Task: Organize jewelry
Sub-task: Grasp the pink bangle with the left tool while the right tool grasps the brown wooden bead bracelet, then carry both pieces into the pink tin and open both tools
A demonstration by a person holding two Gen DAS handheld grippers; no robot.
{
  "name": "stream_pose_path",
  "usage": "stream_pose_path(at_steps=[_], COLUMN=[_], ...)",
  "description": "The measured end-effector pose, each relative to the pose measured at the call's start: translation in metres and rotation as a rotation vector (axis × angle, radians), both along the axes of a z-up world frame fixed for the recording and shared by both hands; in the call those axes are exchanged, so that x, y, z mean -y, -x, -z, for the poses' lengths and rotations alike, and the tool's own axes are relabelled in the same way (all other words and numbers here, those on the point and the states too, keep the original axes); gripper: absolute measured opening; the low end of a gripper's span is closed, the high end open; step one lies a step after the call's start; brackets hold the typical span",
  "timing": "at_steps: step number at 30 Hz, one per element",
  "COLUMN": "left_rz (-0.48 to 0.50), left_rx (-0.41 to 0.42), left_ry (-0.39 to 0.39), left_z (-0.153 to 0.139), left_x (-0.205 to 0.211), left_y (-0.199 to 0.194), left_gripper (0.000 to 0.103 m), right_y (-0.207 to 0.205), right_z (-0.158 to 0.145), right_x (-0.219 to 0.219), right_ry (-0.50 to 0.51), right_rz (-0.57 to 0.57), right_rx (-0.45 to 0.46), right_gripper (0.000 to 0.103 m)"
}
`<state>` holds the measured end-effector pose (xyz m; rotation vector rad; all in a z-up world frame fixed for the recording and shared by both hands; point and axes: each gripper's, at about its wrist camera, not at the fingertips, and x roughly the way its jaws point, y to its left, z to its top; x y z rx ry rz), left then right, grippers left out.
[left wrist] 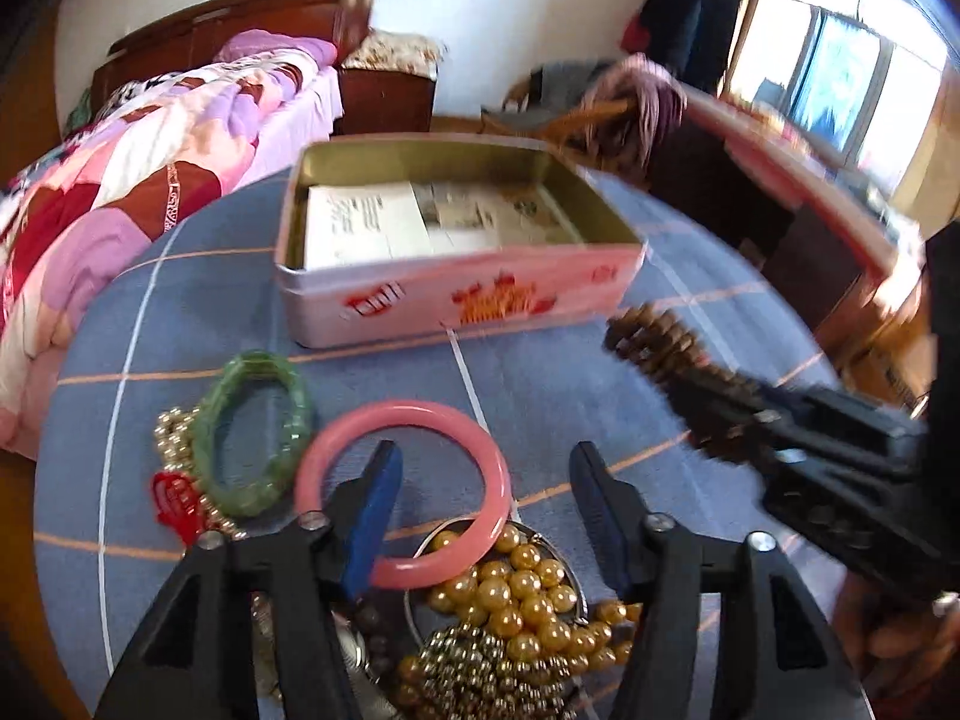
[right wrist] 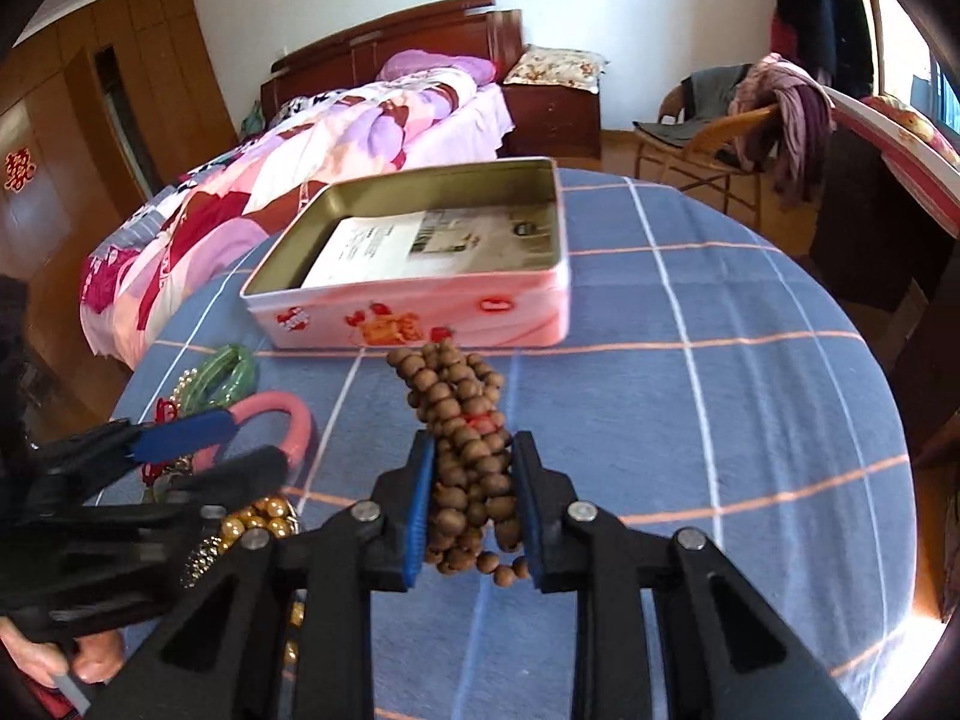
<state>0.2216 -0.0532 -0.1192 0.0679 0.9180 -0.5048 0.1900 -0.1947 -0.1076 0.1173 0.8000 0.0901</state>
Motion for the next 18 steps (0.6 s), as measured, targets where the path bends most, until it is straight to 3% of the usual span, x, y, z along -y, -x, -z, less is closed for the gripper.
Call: stream_pose_path(at_steps=[1, 3, 5, 8, 13, 18], left_rz=[0.004, 0.0, 0.002, 0.005, 0.017, 0.03], left_rx=[-0.021, -0.013, -0.022, -0.015, 0.086, 0.238], left_ry=[-0.033, -0.06, -0.062, -0.008, 0.179, 0.279], left_z=[0.006, 0.009, 0.008, 0.004, -0.036, -0.089], left_x=[0.005, 0.006, 0.003, -0.004, -0.023, -0.032], left_y=[-0.002, -0.001, 0.0, 0.0, 0.01, 0.012], left_gripper=[0.025, 0.014, 0.013, 0.012, 0.01, 0.01], right_y=[0.0, 0.001, 0.002, 0.004, 0.006, -0.015], right_z=[0.001, 0.001, -0.001, -0.007, -0.037, -0.066], right_x=[0.001, 0.004, 0.008, 0.012, 0.021, 0.02], right_ry=[-0.005, -0.021, -0.039, -0.072, -0.125, -0.139], right_rz=[0.004, 0.013, 0.022, 0.025, 0.034, 0.056], right_rx=[-0.002, -0.002, 0.005, 0.022, 0.123, 0.228], right_gripper=[0.028, 0.028, 0.028, 0.028, 0.028, 0.028])
